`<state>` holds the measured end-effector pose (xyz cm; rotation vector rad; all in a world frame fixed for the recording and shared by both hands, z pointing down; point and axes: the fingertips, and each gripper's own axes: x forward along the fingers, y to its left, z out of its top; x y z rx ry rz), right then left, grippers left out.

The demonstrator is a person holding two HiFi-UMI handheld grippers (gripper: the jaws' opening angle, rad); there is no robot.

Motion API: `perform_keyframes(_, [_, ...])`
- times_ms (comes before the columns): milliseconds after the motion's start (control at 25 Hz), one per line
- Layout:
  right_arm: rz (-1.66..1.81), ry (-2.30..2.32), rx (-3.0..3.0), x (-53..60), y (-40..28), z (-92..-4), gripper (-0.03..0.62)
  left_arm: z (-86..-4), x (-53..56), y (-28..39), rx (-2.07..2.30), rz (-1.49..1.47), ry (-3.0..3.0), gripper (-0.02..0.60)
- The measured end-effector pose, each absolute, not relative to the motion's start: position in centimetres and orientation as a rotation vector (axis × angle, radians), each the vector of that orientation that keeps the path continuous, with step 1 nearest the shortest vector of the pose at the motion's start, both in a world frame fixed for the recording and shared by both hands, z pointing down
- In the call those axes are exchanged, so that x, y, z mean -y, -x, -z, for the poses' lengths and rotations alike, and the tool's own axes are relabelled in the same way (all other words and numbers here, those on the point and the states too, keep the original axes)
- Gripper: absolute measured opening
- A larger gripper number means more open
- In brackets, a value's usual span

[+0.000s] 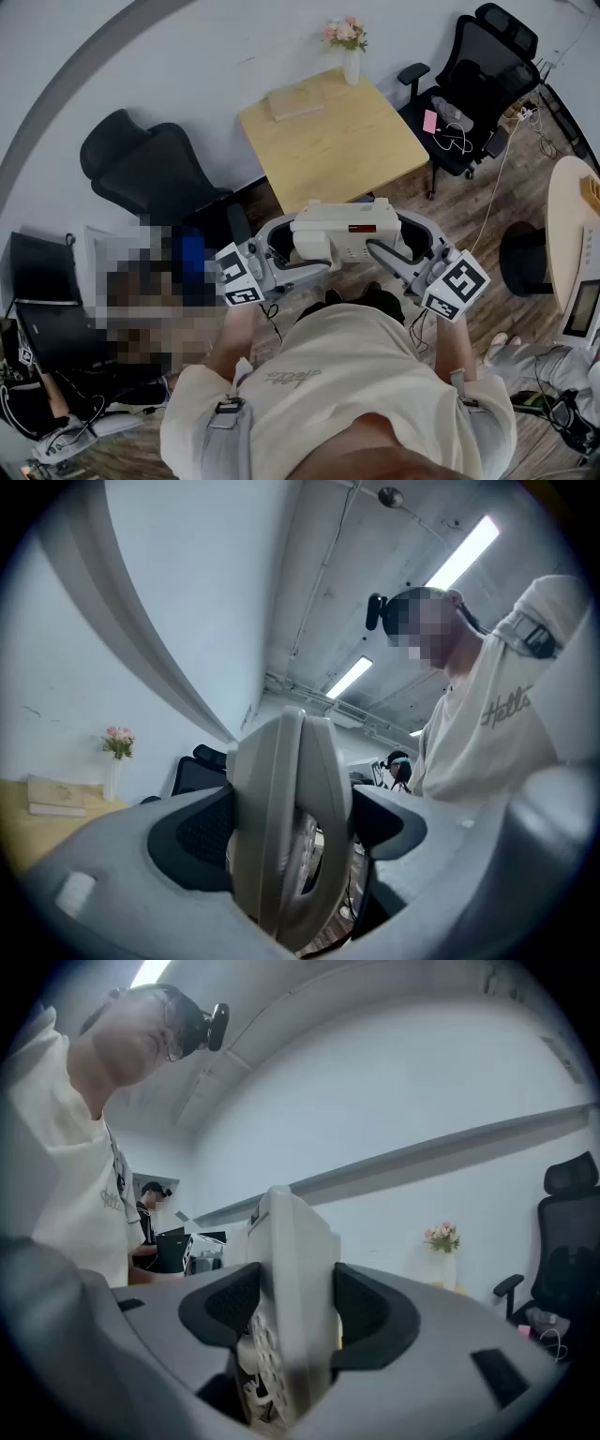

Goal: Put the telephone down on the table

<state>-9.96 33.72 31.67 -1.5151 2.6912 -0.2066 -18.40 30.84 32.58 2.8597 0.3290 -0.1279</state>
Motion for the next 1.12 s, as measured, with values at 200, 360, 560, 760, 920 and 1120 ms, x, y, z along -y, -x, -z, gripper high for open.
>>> perform_keyframes(200, [0.23,1.513,-2.677,-33.5,10.2,-32.0,0.239,-32.5,-30.5,18.7,-0.341,0.139,-2.867,0.385])
perform_keyframes(360, [0.238,1.525,-2.677,-33.2,10.5,-32.2,0.239,-32.7,-30.1,18.9,-0.356,0.133,-2.875,0.385])
perform_keyframes(560, [0.271,1.542,-2.674,-32.5,10.9,-32.6,0.239,-33.1,-29.3,19.3,-0.369,0.153,-2.849,0.385])
perform_keyframes(760, [0.309,1.583,-2.666,-31.9,9.5,-33.4,0.239,-34.1,-28.6,17.7,-0.4,0.142,-2.811,0.385])
perform_keyframes(920, [0.32,1.592,-2.662,-30.7,7.3,-33.9,0.239,-34.7,-27.4,15.6,-0.401,0.133,-2.789,0.385])
perform_keyframes(1120, [0.34,1.546,-2.652,-28.2,4.5,-34.2,0.239,-34.7,-25.0,12.9,-0.37,0.106,-2.793,0.385])
